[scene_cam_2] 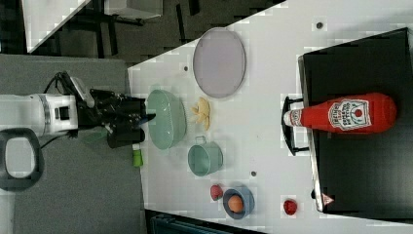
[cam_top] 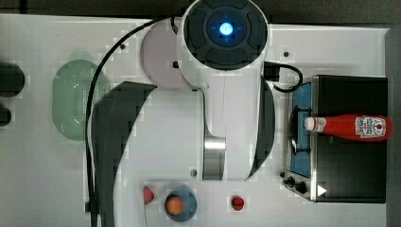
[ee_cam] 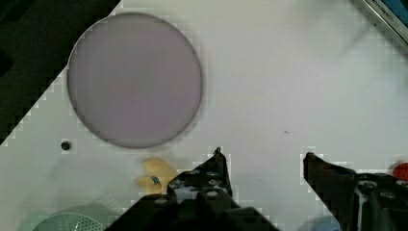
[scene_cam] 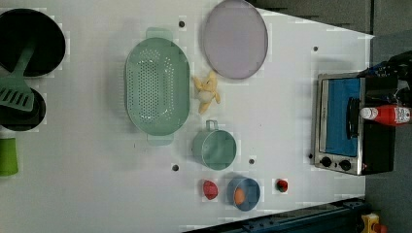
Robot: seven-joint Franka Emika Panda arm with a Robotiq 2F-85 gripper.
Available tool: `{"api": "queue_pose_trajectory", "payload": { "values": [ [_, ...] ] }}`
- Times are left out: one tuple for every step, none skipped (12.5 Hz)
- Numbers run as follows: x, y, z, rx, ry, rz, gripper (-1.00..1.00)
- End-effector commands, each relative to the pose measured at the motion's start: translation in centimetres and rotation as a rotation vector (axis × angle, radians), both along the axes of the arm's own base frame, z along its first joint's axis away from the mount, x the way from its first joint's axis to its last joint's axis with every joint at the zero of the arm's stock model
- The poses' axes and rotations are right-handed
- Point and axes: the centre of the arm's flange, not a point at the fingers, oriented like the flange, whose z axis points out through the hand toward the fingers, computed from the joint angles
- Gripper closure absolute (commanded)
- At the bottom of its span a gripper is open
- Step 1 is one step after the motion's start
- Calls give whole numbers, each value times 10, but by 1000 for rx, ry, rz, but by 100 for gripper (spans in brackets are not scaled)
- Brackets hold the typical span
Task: Pick Ketchup from oven and place it on table.
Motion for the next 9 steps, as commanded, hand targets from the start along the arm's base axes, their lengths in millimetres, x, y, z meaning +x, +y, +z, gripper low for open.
{"api": "queue_pose_trajectory", "payload": {
  "values": [
    [-146, -32, 80, 10, -7, -6, -58],
    [-146, -32, 80, 10, -7, -6, -80],
    [-146, -33, 80, 11, -9, -8, -99],
    [-145, -36, 80, 11, -16, -14, -100],
    [-143, -43, 81, 14, -33, -27, -100],
    [-139, -53, 81, 18, -56, -48, -100],
    [-136, -68, 80, 23, -78, -76, -100],
    [-132, -84, 78, 28, -98, -107, -100],
    [-129, -103, 74, 34, -108, -143, -100]
  ]
}}
